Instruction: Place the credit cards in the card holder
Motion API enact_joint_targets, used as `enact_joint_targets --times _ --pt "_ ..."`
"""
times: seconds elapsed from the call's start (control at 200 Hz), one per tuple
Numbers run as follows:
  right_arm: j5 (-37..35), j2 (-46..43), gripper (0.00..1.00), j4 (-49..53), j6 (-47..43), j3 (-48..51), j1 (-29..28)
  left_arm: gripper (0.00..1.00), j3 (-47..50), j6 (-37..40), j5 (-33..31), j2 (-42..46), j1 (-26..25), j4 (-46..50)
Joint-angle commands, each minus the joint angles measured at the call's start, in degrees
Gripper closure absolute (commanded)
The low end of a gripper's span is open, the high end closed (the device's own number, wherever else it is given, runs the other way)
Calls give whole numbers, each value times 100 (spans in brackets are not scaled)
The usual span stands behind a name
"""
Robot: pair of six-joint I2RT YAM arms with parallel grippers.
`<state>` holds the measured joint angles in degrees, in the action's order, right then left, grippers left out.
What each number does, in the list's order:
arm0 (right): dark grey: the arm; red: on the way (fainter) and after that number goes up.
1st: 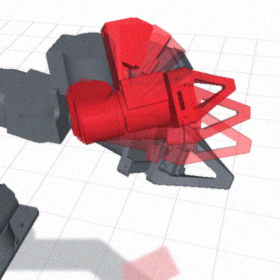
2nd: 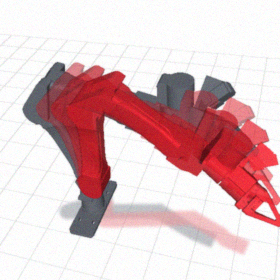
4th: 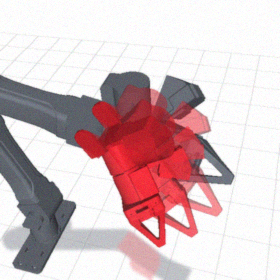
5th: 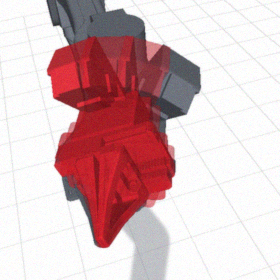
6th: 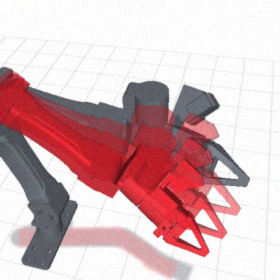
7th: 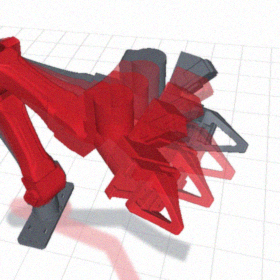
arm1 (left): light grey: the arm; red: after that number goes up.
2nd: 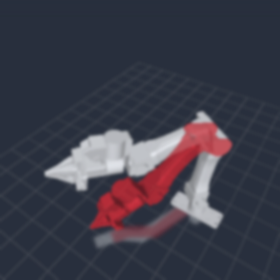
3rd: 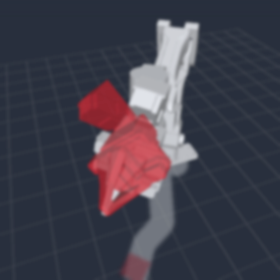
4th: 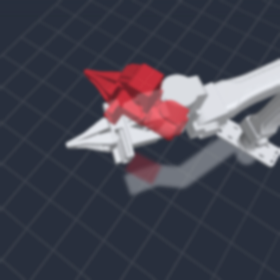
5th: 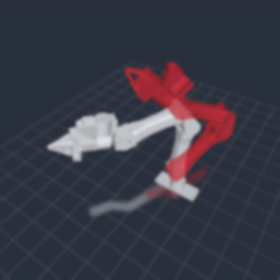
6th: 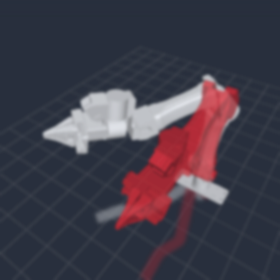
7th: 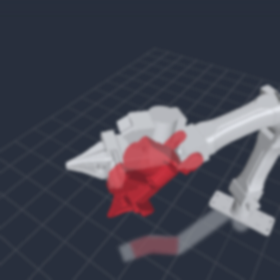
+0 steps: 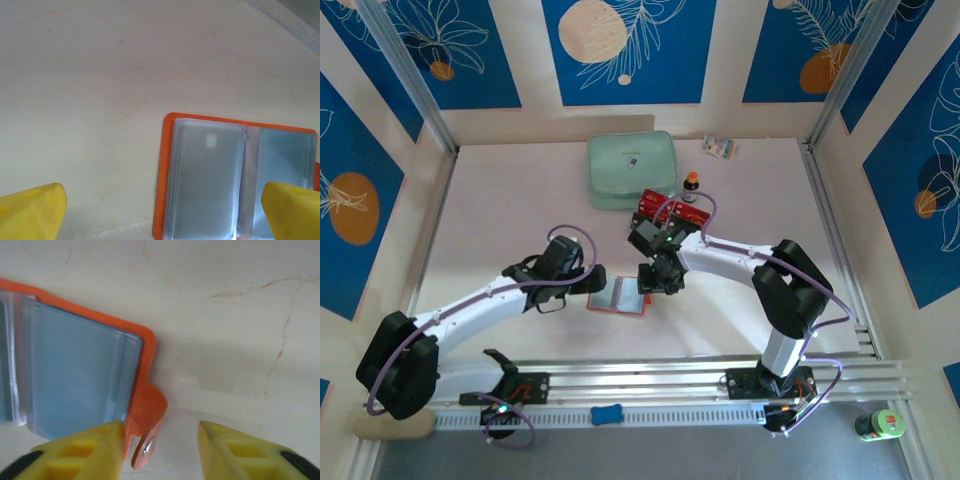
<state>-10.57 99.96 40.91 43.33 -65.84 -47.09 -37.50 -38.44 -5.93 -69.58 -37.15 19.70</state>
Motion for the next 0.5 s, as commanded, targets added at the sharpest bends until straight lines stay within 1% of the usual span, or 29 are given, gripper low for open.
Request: enact_joint_targets --times 0.0,0.125,0.22,0.245,0.495 --pt "-20 28 68 -37 -53 86 75 0 -179 107 135 -84 -29 -48" --pt "10 -79 88 -96 -53 239 184 0 -191 113 184 -160 -27 -80" --pt "44 -218 99 -135 -62 384 277 0 -197 112 217 -204 -24 -105" --pt "54 -254 100 -144 -62 419 308 0 -197 116 224 -212 -29 -109" --pt "11 -580 100 -144 -89 694 514 0 -192 118 259 -255 -25 -155"
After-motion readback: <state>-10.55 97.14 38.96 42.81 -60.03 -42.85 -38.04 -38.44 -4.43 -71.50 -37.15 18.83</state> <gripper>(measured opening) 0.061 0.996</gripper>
